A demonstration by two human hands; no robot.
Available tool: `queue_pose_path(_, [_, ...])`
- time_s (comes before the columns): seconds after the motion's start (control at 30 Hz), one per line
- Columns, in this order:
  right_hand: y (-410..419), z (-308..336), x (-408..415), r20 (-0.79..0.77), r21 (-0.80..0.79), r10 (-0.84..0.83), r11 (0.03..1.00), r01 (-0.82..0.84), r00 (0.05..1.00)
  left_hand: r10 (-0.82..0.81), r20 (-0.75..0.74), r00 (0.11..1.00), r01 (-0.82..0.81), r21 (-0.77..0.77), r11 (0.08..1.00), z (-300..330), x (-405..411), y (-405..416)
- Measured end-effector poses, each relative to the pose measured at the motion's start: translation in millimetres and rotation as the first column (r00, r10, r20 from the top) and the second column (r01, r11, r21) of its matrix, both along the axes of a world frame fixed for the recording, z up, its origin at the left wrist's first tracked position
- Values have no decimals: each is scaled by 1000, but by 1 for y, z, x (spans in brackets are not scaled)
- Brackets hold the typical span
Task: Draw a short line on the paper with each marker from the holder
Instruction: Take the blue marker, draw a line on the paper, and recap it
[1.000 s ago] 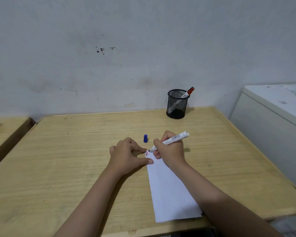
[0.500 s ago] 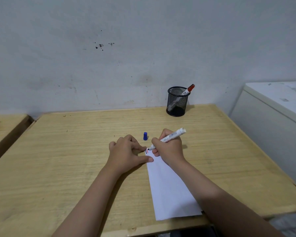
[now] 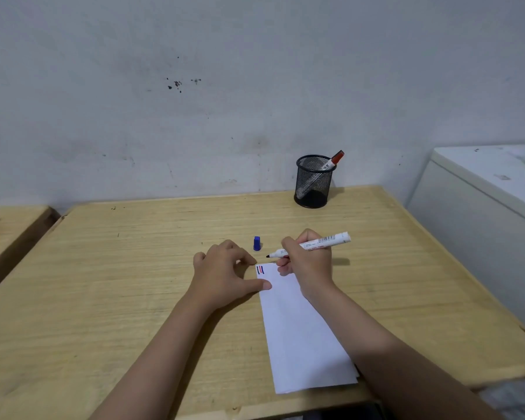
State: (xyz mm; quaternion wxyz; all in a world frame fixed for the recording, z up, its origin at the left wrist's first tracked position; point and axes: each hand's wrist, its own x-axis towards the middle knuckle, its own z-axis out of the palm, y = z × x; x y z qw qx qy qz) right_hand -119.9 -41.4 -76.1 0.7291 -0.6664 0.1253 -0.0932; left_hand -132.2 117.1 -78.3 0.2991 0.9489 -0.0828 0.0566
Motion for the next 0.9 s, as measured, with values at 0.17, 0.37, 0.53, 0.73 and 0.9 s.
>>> queue_pose_path(0.17, [-4, 3, 1, -40, 142, -1, 990, 6, 999, -37, -52, 998, 26, -193, 981, 12, 9, -3])
queue_pose_path(0.37, [-8, 10, 1, -55, 259, 9, 966, 5, 998, -119, -19, 993, 118, -48, 992, 15, 43, -12])
queue_pose_path(0.53, [-13, 31, 0, 18, 306, -20, 952, 13, 1000, -68, -46, 997, 53, -284, 958, 27, 40, -13])
queue_pose_path(0.73, [-19, 60, -20, 238, 233, -29, 972, -28, 971, -183, -94, 979, 47, -763, 644, 52, 10, -12])
queue_pose_path(0.9, [-16, 80, -43, 363, 104, -3, 994, -38, 932, -267, -121, 956, 35, -856, 516, 70, -14, -20])
